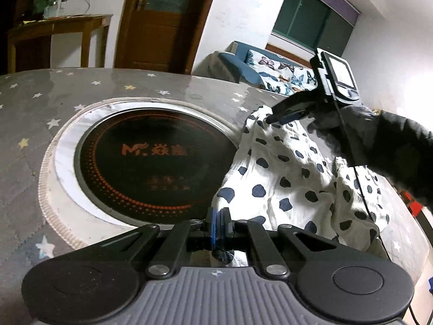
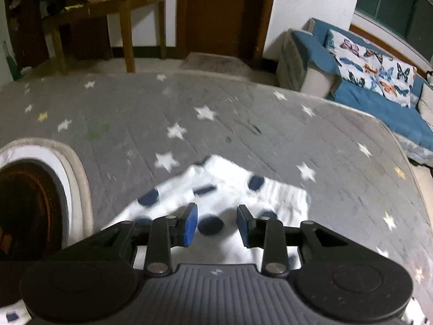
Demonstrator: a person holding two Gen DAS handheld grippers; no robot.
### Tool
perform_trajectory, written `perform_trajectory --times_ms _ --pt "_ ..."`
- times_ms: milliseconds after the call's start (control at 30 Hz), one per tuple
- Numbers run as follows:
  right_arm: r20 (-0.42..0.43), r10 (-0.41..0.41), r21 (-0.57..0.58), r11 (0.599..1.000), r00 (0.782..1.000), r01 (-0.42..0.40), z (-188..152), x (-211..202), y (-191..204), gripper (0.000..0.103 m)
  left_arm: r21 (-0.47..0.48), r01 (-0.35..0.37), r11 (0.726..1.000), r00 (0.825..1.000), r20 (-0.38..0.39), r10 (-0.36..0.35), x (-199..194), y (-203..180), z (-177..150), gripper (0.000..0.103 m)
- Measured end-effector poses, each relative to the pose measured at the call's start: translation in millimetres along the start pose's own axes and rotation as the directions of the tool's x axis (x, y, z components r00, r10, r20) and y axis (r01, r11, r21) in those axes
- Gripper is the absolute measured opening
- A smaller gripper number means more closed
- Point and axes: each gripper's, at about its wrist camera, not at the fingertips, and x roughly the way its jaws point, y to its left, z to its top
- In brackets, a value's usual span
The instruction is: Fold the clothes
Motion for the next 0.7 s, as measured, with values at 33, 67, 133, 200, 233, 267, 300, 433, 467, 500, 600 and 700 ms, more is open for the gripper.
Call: perform_trajectory --times_ms 33,67,133,200,233,267,300,433,467,500,600,700 --pt "0.010 0.009 0.007 1.000 1.000 -0.009 3 3 4 0.032 -0.006 -0.005 1.000 1.000 0.002 0.005 -1 1 0 0.004" --pt "0.019 0.017 0.014 1.000 1.000 -0.017 7 7 8 0.032 -0.012 -0.013 1.000 1.000 0.004 0.014 -3 3 0 0.004" --pt "0.042 0.052 0.009 0.999 0.998 -0.052 18 15 25 0.032 -0.029 -0.034 0.999 0.999 0.009 0.034 -6 8 0 0.004" --pt "0.056 0.094 -0.002 0.996 0.994 -0.094 29 22 40 0.032 -0.044 -0.062 0.997 0.998 0.010 0.062 -8 14 0 0.004" --pt "0.063 0.116 -0.007 0.993 0.991 -0.116 34 25 47 0.033 -0.050 -0.076 0.996 0.997 0.010 0.076 -10 16 0 0.004" --pt "0.068 0.129 -0.015 0.992 0.989 -0.129 38 26 54 0.033 -0.054 -0.089 0.995 0.996 0.008 0.089 -11 19 0 0.004" --pt "0.075 0.132 -0.031 0.991 0.988 -0.130 40 21 60 0.033 -0.057 -0.101 0.993 0.995 0.007 0.101 -13 21 1 0.004" --pt "0.108 0.150 -0.109 0.984 0.983 -0.138 39 -17 70 0.033 -0.051 -0.134 0.990 0.991 0.017 0.135 -19 19 1 0.007" --pt "0.114 0.153 -0.126 0.982 0.982 -0.139 35 -29 67 0.033 -0.047 -0.138 0.989 0.990 0.025 0.139 -21 18 2 0.007" --pt "0.116 0.150 -0.139 0.981 0.982 -0.134 31 -40 62 0.034 -0.044 -0.132 0.990 0.990 0.036 0.133 -24 15 3 0.007" --pt "0.108 0.114 -0.148 0.984 0.988 -0.097 7 -73 36 0.036 -0.019 -0.098 0.995 0.993 0.069 0.099 -33 3 6 0.007" --pt "0.088 0.057 -0.117 0.992 0.994 -0.047 -23 -95 0 0.037 0.037 -0.029 0.999 0.997 0.068 0.027 -35 -20 4 0.007"
